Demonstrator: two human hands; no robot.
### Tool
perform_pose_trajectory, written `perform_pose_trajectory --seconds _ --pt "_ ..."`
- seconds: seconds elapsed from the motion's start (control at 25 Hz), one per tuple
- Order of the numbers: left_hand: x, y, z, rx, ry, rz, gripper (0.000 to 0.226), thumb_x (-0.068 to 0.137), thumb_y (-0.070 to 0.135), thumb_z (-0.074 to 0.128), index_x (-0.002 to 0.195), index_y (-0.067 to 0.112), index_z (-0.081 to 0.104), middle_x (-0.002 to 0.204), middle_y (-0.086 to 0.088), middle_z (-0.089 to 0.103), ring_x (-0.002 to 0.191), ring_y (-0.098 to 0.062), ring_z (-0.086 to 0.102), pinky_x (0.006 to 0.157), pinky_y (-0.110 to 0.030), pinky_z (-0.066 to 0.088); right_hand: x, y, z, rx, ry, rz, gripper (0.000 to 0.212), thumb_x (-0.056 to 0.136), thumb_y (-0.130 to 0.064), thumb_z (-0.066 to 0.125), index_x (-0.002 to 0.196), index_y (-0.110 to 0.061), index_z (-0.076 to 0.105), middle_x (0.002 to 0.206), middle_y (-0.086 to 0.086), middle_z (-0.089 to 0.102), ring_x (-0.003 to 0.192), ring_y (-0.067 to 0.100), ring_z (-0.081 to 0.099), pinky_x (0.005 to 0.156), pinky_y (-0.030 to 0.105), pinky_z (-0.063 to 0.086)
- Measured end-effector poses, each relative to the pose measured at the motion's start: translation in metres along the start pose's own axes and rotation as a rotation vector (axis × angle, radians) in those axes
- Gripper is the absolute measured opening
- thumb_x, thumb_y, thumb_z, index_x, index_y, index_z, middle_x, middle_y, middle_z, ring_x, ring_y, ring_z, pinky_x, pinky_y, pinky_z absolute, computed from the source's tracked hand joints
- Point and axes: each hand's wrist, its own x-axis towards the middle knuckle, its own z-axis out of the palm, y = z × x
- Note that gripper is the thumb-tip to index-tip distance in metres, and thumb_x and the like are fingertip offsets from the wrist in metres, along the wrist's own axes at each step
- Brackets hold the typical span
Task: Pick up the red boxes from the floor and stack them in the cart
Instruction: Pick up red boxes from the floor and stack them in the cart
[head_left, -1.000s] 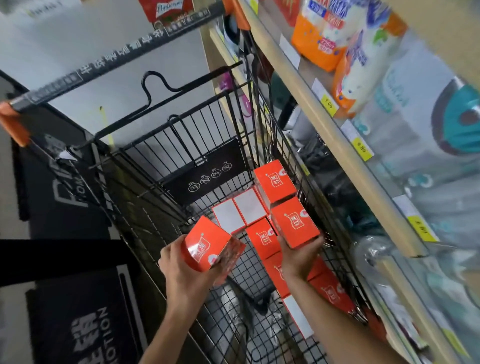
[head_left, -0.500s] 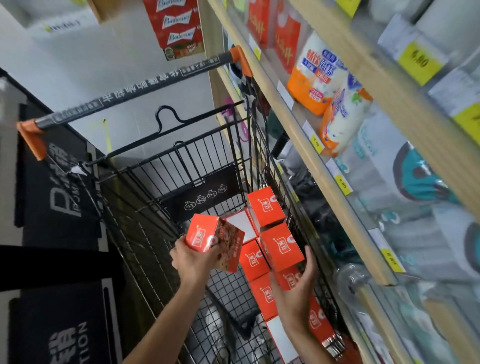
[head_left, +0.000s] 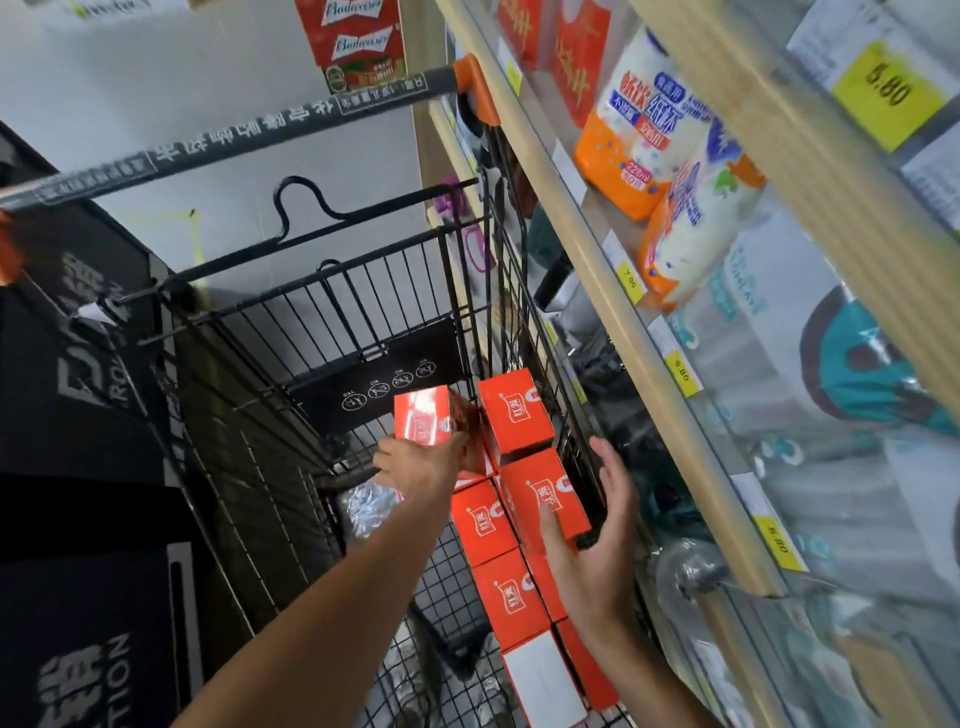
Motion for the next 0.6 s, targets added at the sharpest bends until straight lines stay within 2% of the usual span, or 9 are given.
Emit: perform_pose_trajectory --seconds 0.12,0.28,0.36,0.44,0.52,0.6 --pt "-0.01 -0.009 0.022 0.067 -0.059 0.029 0.097 0.067 0.038 0.087 0.137 0.0 0.031 0.138 -0.019 0.035 0.131 -0.038 0.034 0.109 -0.05 0.036 0.007 0.004 -0.003 0.015 0.039 -0.015 0.072 0.089 -0.014 0.071 0.152 -0.012 0.036 0.158 -0.001 0.039 0.148 0.018 0.036 0.119 0.033 0.033" --pt "-0.011 -0.019 0.028 0.087 -0.145 0.108 0.075 0.076 0.039 0.077 0.129 0.003 0.038 0.13 -0.016 0.04 0.123 -0.036 0.041 0.103 -0.05 0.041 0.01 0.007 -0.006 0.022 0.039 -0.004 0.068 0.091 -0.018 0.068 0.152 -0.014 0.038 0.157 -0.005 0.04 0.147 0.015 0.036 0.118 0.038 0.033" --pt "-0.008 -0.02 0.018 0.073 -0.199 0.117 0.068 0.076 0.041 0.073 0.125 0.006 0.042 0.127 -0.014 0.043 0.116 -0.034 0.049 0.1 -0.05 0.046 0.012 0.005 -0.008 0.002 0.017 -0.002 0.067 0.091 -0.019 0.068 0.151 -0.014 0.039 0.156 -0.007 0.041 0.146 0.013 0.037 0.118 0.031 0.033" --pt "-0.011 -0.018 -0.002 0.036 -0.256 0.159 0.068 0.074 0.043 0.07 0.127 0.01 0.044 0.127 -0.013 0.049 0.107 -0.029 0.058 0.09 -0.049 0.055 0.014 -0.001 -0.008 -0.008 -0.028 0.008 0.067 0.091 -0.022 0.068 0.151 -0.017 0.04 0.155 -0.01 0.041 0.145 0.01 0.038 0.117 0.023 0.032" --pt "-0.022 -0.009 -0.029 0.018 -0.277 0.264 0.057 0.086 0.033 0.068 0.133 0.011 0.045 0.128 -0.007 0.05 0.107 -0.022 0.059 0.08 -0.039 0.057 0.02 -0.014 -0.011 -0.014 -0.093 0.014 0.069 0.09 -0.021 0.07 0.152 -0.02 0.039 0.155 -0.011 0.041 0.145 0.007 0.037 0.116 0.016 0.031" --pt "-0.035 0.005 -0.057 0.05 -0.292 0.399 0.046 0.091 0.024 0.068 0.131 0.013 0.05 0.125 -0.002 0.052 0.112 -0.018 0.056 0.079 -0.027 0.05 0.03 -0.03 -0.016 -0.037 -0.171 0.018 0.069 0.091 -0.02 0.073 0.151 -0.025 0.039 0.152 -0.019 0.041 0.142 -0.003 0.035 0.111 0.008 0.029"
